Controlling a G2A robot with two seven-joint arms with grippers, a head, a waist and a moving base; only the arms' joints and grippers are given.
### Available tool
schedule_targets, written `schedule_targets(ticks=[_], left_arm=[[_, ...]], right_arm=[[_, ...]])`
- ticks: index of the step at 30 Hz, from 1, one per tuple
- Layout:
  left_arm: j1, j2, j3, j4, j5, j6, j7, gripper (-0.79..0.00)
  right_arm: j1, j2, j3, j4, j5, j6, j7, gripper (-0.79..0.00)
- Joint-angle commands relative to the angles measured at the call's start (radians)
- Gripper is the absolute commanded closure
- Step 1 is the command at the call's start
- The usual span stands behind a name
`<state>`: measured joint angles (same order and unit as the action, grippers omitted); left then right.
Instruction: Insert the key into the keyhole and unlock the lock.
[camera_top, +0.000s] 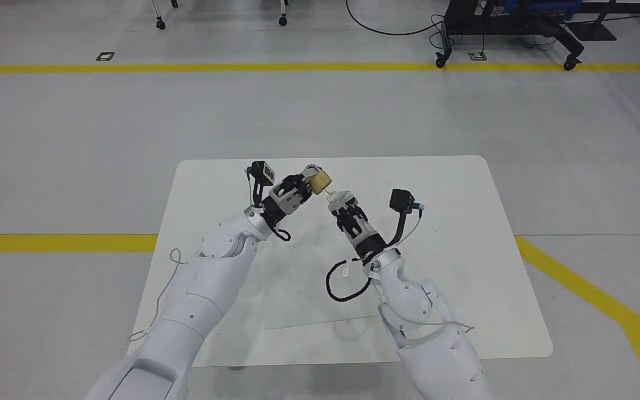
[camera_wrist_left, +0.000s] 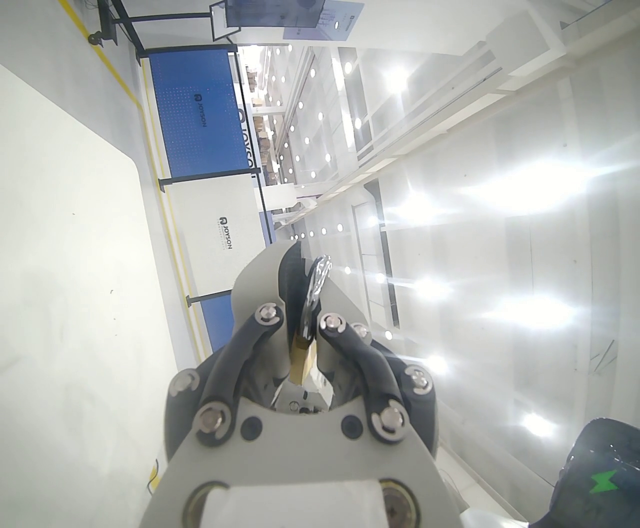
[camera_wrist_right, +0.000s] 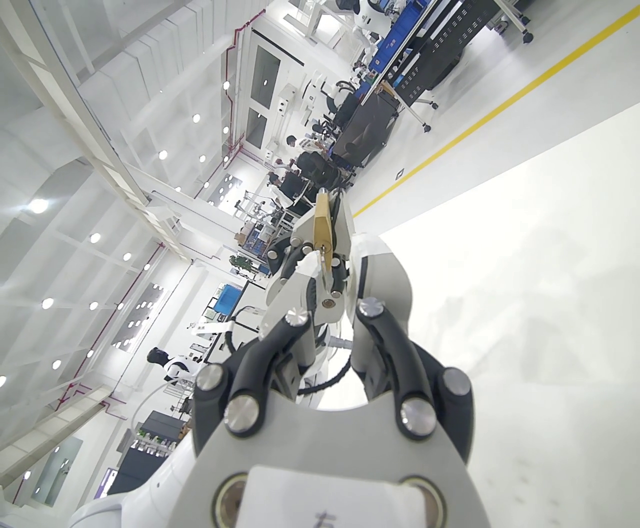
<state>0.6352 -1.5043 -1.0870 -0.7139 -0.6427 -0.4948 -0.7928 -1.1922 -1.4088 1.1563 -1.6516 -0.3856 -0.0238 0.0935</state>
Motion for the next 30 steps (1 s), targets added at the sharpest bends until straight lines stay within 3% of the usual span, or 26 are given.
schedule_targets(ticks=[1,16,17,18,30], left_arm=[[-0.001,-0.001,0.0,0.0,0.006,0.0,-0.001,0.0],[0.01,-0.003,-0.01,-0.003,0.016,-0.004,-0.026,0.0],[0.01,-0.003,-0.015,-0.001,0.014,-0.011,-0.021,0.0],[0.011,-0.003,-0.022,0.0,0.006,-0.02,-0.012,0.0],[0.03,-0.001,-0.024,-0.014,0.027,-0.027,0.027,0.0]], right_arm=[[-0.001,0.0,0.001,-0.001,-0.002,-0.002,0.003,0.0],[0.022,-0.009,-0.016,0.019,-0.001,0.001,-0.007,0.0],[0.02,-0.01,-0.014,0.017,0.01,0.003,-0.003,-0.32],[0.02,-0.01,-0.013,0.016,0.013,0.004,-0.001,-0.785],[0.02,-0.01,-0.013,0.016,0.013,0.004,-0.001,-0.785]])
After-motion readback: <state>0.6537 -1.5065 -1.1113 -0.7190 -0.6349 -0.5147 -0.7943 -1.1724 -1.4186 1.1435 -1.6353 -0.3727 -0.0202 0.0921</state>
